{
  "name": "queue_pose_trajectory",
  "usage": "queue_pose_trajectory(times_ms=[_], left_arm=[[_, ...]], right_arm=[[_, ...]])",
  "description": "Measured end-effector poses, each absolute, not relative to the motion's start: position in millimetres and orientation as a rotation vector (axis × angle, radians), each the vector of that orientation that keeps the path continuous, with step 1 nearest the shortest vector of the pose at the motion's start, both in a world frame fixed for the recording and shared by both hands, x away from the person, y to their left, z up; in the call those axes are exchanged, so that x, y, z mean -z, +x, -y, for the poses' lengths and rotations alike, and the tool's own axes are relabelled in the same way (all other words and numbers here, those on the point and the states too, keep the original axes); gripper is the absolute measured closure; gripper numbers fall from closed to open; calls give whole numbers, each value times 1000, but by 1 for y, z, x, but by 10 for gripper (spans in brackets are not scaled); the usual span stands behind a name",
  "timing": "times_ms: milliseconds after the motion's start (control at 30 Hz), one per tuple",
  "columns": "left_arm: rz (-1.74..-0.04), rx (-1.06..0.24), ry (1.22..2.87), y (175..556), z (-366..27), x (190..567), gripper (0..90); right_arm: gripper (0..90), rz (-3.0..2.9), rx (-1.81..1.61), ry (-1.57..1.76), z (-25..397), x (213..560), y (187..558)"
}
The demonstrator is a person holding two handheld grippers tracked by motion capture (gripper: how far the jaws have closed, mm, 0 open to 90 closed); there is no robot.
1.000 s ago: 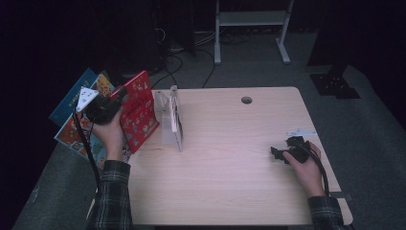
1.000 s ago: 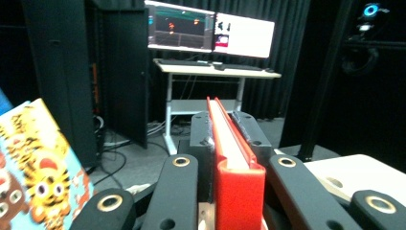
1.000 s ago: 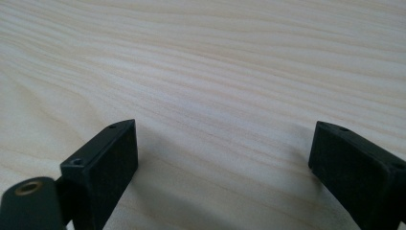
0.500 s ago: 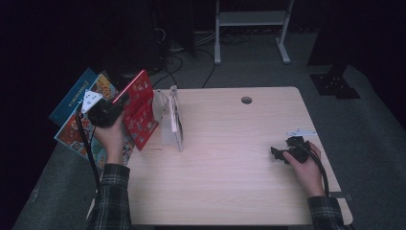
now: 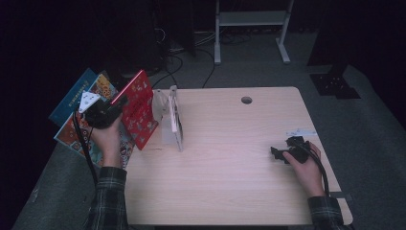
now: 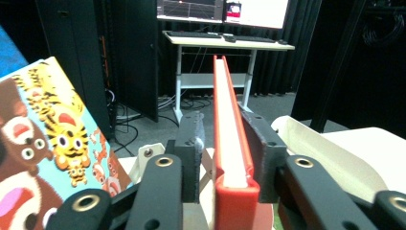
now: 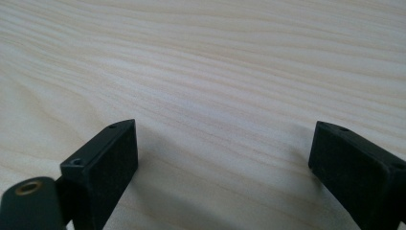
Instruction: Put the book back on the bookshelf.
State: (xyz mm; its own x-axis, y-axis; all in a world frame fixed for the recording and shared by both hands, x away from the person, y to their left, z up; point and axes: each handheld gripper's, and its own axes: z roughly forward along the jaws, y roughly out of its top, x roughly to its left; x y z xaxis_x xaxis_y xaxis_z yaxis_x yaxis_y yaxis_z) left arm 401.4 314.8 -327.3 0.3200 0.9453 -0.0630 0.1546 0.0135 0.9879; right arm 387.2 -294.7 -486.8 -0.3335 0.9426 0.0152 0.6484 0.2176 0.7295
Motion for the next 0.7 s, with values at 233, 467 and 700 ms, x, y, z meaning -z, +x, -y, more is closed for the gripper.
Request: queue_pose_trajectory(times_ms=[233, 467, 700], left_arm=[[-1120, -864, 1429, 394, -320, 326, 538], [-1138, -881, 1437, 382, -318, 327, 370], [-1165, -898, 1443, 369, -316, 325, 193]], right_arm=[[88, -2063, -907, 1469, 295, 487, 387], [88, -2062, -908, 1468, 295, 487, 387], [88, -2062, -909, 1469, 295, 487, 387]])
